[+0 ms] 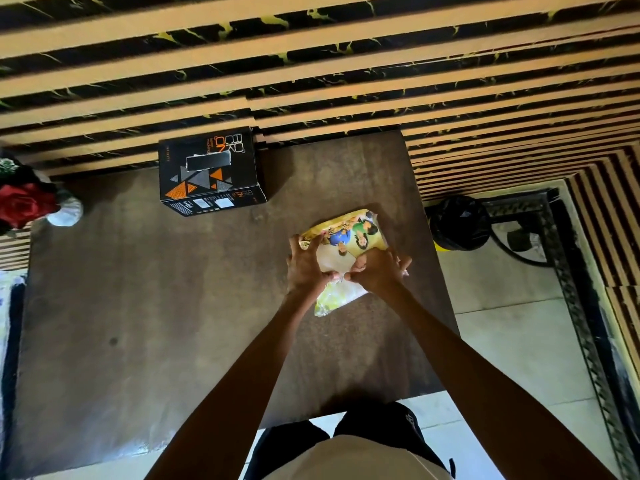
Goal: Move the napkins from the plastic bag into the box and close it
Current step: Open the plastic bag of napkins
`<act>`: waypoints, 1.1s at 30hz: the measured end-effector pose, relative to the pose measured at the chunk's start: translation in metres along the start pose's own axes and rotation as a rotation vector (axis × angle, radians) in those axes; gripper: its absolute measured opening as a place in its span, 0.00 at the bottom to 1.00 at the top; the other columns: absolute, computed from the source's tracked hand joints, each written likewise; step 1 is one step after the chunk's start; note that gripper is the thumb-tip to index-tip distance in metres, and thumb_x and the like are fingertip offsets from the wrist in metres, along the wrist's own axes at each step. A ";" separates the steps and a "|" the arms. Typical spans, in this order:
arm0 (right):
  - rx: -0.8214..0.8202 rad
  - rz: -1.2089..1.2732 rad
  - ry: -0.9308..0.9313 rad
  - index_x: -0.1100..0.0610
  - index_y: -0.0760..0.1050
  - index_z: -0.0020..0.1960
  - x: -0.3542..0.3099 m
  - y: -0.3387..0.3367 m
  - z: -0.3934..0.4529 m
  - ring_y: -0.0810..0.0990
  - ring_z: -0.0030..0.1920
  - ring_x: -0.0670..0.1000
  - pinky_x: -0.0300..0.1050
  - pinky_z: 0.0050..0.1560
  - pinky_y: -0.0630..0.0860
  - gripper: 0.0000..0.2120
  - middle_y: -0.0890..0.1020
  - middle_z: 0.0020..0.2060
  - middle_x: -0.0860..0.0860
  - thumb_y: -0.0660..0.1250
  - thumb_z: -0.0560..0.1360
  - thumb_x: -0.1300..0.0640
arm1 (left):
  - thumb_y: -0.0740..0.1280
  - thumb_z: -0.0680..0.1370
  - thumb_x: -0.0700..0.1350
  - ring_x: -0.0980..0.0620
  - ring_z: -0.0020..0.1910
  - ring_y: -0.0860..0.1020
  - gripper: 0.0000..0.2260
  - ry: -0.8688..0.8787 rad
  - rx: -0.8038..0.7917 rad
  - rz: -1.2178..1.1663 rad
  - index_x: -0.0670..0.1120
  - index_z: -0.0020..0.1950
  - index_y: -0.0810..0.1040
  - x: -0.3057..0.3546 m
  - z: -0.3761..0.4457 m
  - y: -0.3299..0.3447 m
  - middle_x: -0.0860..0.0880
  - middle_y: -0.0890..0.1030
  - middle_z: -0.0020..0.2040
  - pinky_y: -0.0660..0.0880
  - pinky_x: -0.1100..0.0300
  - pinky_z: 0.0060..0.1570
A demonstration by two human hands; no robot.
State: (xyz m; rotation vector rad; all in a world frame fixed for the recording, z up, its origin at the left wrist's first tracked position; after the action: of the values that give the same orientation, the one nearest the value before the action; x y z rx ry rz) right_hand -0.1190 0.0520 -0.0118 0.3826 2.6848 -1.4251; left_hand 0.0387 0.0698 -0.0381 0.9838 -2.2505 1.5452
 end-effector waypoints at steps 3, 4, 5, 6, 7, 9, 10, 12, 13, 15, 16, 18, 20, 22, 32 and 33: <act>-0.001 0.076 0.002 0.50 0.83 0.51 0.000 -0.003 0.001 0.69 0.68 0.56 0.52 0.68 0.57 0.16 0.80 0.59 0.52 0.73 0.69 0.42 | 0.81 0.62 0.49 0.40 0.62 0.73 0.42 -0.009 0.002 -0.011 0.54 0.72 0.65 0.000 -0.001 0.000 0.46 0.62 0.68 0.77 0.46 0.57; 0.002 0.098 -0.004 0.50 0.83 0.52 0.001 -0.004 0.000 0.69 0.67 0.55 0.51 0.67 0.58 0.15 0.80 0.59 0.51 0.73 0.70 0.43 | 0.80 0.62 0.49 0.40 0.62 0.73 0.41 -0.010 0.006 -0.005 0.54 0.72 0.66 0.001 -0.001 0.001 0.46 0.62 0.68 0.77 0.46 0.57; 0.003 0.116 -0.007 0.50 0.83 0.52 0.002 -0.004 0.002 0.69 0.67 0.55 0.51 0.67 0.58 0.15 0.80 0.59 0.51 0.74 0.70 0.44 | 0.80 0.62 0.50 0.40 0.61 0.73 0.41 -0.010 0.011 0.003 0.54 0.71 0.66 0.001 -0.001 0.001 0.46 0.62 0.67 0.77 0.46 0.56; 0.010 0.139 -0.014 0.50 0.83 0.52 0.002 -0.004 0.002 0.70 0.66 0.55 0.51 0.66 0.58 0.14 0.81 0.58 0.50 0.74 0.70 0.44 | 0.80 0.62 0.50 0.40 0.61 0.73 0.40 -0.008 0.020 0.012 0.54 0.71 0.67 0.002 -0.002 0.001 0.46 0.62 0.67 0.78 0.46 0.56; 0.018 0.163 -0.022 0.50 0.84 0.51 0.002 -0.002 0.002 0.70 0.66 0.54 0.51 0.65 0.58 0.13 0.82 0.56 0.49 0.74 0.70 0.45 | 0.80 0.62 0.51 0.40 0.61 0.73 0.40 -0.005 0.031 0.022 0.53 0.70 0.67 0.002 -0.003 0.002 0.45 0.62 0.68 0.78 0.46 0.56; 0.018 0.205 -0.050 0.49 0.85 0.48 0.004 0.002 0.005 0.72 0.64 0.53 0.51 0.62 0.58 0.12 0.84 0.52 0.47 0.75 0.68 0.45 | 0.80 0.62 0.50 0.40 0.61 0.73 0.38 -0.008 0.044 0.027 0.53 0.69 0.68 0.002 -0.004 0.003 0.45 0.61 0.68 0.77 0.47 0.55; 0.027 0.222 -0.066 0.49 0.85 0.47 0.005 0.002 0.006 0.73 0.63 0.52 0.51 0.62 0.59 0.11 0.85 0.51 0.46 0.76 0.68 0.45 | 0.80 0.62 0.49 0.40 0.61 0.73 0.38 -0.016 0.043 0.023 0.53 0.69 0.68 0.003 -0.004 0.003 0.45 0.61 0.68 0.78 0.48 0.55; 0.004 0.252 -0.108 0.49 0.85 0.45 0.006 0.003 0.007 0.76 0.61 0.50 0.53 0.63 0.61 0.10 0.86 0.48 0.46 0.77 0.67 0.47 | 0.81 0.62 0.48 0.40 0.61 0.72 0.39 -0.037 0.036 0.021 0.53 0.70 0.68 0.003 -0.004 0.004 0.46 0.61 0.69 0.78 0.47 0.54; 0.001 0.259 -0.140 0.50 0.85 0.44 0.009 0.005 0.009 0.78 0.58 0.50 0.54 0.63 0.63 0.10 0.87 0.47 0.46 0.78 0.66 0.47 | 0.81 0.62 0.48 0.40 0.62 0.72 0.40 -0.046 0.033 0.023 0.53 0.70 0.67 0.004 -0.004 0.004 0.46 0.61 0.68 0.79 0.46 0.54; -0.013 0.246 -0.187 0.50 0.85 0.46 0.016 0.005 0.008 0.79 0.54 0.47 0.53 0.65 0.66 0.12 0.86 0.45 0.46 0.76 0.66 0.44 | 0.81 0.62 0.50 0.40 0.63 0.70 0.41 -0.063 0.017 0.048 0.54 0.71 0.66 0.007 -0.004 0.003 0.46 0.61 0.69 0.79 0.45 0.54; -0.028 0.230 -0.201 0.50 0.85 0.47 0.023 0.007 0.006 0.79 0.54 0.46 0.49 0.65 0.63 0.14 0.86 0.46 0.46 0.75 0.66 0.42 | 0.80 0.62 0.51 0.40 0.64 0.69 0.41 -0.069 0.015 0.089 0.54 0.71 0.66 0.010 -0.005 0.002 0.45 0.61 0.69 0.78 0.45 0.54; -0.026 0.205 -0.267 0.51 0.85 0.45 0.034 0.005 -0.004 0.79 0.55 0.46 0.42 0.58 0.55 0.12 0.86 0.47 0.46 0.74 0.68 0.45 | 0.79 0.63 0.54 0.41 0.64 0.67 0.39 -0.031 0.080 0.238 0.53 0.70 0.66 0.015 -0.011 -0.004 0.44 0.62 0.70 0.74 0.46 0.57; 0.094 0.184 -0.399 0.52 0.84 0.39 0.044 -0.002 -0.021 0.82 0.52 0.49 0.46 0.58 0.57 0.03 0.87 0.44 0.46 0.77 0.67 0.54 | 0.77 0.66 0.52 0.43 0.63 0.69 0.31 0.133 0.195 0.336 0.51 0.67 0.70 0.024 -0.021 -0.009 0.44 0.67 0.68 0.72 0.49 0.59; 0.231 0.100 -0.502 0.51 0.84 0.36 0.055 0.000 -0.038 0.85 0.45 0.53 0.50 0.60 0.69 0.07 0.87 0.39 0.48 0.80 0.64 0.60 | 0.73 0.72 0.46 0.45 0.61 0.74 0.18 0.326 0.154 0.248 0.47 0.61 0.76 0.031 -0.034 -0.002 0.44 0.75 0.62 0.74 0.53 0.57; 0.165 0.044 -0.487 0.55 0.85 0.47 0.096 0.030 -0.067 0.86 0.51 0.56 0.55 0.50 0.82 0.10 0.86 0.51 0.54 0.79 0.66 0.59 | 0.70 0.75 0.50 0.41 0.67 0.71 0.24 0.430 -0.203 0.525 0.44 0.67 0.68 0.029 -0.074 0.049 0.40 0.70 0.69 0.75 0.47 0.62; 0.149 0.049 -0.457 0.54 0.85 0.50 0.096 0.030 -0.066 0.85 0.53 0.55 0.54 0.54 0.81 0.10 0.85 0.54 0.53 0.77 0.69 0.58 | 0.69 0.75 0.49 0.40 0.68 0.70 0.24 0.430 -0.209 0.556 0.44 0.68 0.66 0.028 -0.073 0.051 0.39 0.69 0.70 0.74 0.46 0.62</act>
State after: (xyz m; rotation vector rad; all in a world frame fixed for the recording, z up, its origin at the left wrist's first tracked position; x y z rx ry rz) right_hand -0.2007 0.1404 -0.0165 0.1097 2.2031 -1.4879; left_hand -0.0279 0.1349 -0.0307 -0.0528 -2.3920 1.4773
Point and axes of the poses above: each hand's wrist, its own z-axis towards the middle knuckle, its own y-axis out of the palm, x = y × z, the point moved 4 cm from there along z, towards the middle knuckle
